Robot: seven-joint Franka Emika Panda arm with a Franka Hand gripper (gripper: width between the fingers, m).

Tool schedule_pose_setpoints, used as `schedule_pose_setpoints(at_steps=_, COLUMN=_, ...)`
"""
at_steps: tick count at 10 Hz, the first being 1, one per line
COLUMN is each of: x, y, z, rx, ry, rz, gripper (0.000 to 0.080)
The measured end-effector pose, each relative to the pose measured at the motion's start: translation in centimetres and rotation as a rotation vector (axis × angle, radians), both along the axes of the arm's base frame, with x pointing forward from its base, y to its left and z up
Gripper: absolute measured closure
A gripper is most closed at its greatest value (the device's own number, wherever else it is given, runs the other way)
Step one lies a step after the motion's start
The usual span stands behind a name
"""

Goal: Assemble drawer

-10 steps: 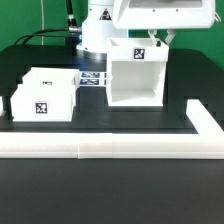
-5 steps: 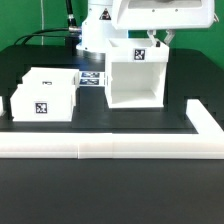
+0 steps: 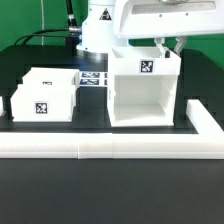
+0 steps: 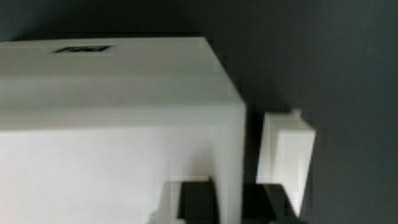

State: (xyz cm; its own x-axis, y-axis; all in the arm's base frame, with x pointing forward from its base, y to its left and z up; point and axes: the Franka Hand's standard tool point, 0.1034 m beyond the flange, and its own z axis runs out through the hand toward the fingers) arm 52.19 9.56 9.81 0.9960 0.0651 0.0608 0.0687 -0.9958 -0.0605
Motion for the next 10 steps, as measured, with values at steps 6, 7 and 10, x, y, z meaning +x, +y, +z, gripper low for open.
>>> schedule_pose_setpoints(at_steps=6, x=5.9, y=-1.3, z=0.1, rx=0.013, ry=-0.083, rz=0.054, gripper=0.0761)
schedule_pose_setpoints(at_steps=7, x=5.9, y=-1.3, z=0.1, rx=0.013, ry=-0.084, rz=0.057, gripper=0.0761)
schedule_pose_setpoints(at_steps=10, x=6.2, y=-1.0, z=0.3, rx=0.036, ry=-0.085, rz=-0.115, gripper=0.0761)
